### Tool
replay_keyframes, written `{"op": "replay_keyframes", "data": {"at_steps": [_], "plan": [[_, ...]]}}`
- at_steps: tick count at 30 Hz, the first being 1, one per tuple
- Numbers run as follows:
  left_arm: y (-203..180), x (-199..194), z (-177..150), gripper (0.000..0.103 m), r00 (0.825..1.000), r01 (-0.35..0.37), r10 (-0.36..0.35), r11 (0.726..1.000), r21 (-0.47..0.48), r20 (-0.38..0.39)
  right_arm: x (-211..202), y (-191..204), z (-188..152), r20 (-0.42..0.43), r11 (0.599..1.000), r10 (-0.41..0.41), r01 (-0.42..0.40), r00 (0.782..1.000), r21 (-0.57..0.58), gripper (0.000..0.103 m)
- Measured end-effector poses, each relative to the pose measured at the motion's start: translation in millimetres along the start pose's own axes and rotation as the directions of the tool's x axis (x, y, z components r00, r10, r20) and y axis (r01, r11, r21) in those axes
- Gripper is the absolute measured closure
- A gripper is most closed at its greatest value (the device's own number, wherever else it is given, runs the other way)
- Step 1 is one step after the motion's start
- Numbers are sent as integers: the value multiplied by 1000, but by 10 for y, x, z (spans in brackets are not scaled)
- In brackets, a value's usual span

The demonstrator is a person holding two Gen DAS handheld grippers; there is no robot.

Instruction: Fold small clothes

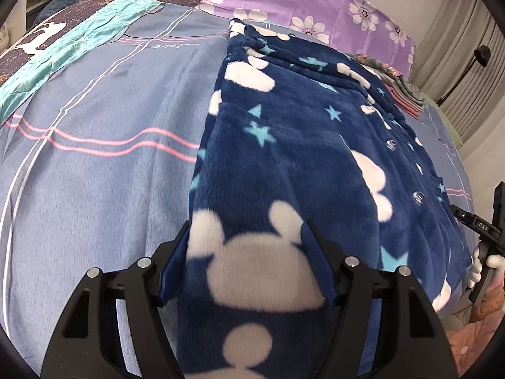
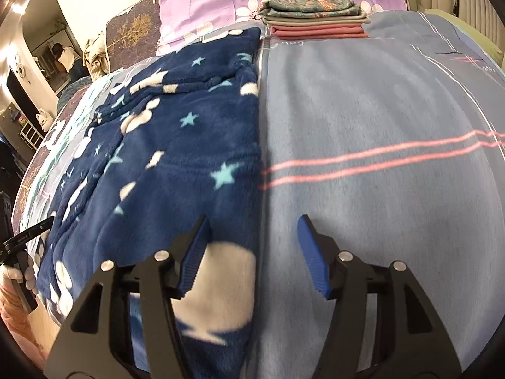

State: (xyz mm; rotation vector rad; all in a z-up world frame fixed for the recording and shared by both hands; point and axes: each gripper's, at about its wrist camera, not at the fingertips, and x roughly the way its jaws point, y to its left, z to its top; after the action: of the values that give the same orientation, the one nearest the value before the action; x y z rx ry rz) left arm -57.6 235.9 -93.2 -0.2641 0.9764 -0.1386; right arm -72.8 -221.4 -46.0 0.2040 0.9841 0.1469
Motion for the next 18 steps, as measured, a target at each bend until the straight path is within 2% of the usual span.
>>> {"op": "replay_keyframes", "data": {"at_steps": [6, 12, 18], "plan": [[-45, -84, -114, 39, 1000, 23, -23, 999, 33, -2, -103, -39, -119, -14, 1000, 20, -19, 1000, 22, 44], [68, -226, -251, 46, 994, 109, -109, 994, -5, -9, -223, -72, -300, -50, 995, 90, -89, 995, 38, 44], [-26, -254, -348, 47, 988, 148, -148, 989, 18, -35, -306, -57, -403, -88, 981, 188, -183, 978, 62, 43]]}}
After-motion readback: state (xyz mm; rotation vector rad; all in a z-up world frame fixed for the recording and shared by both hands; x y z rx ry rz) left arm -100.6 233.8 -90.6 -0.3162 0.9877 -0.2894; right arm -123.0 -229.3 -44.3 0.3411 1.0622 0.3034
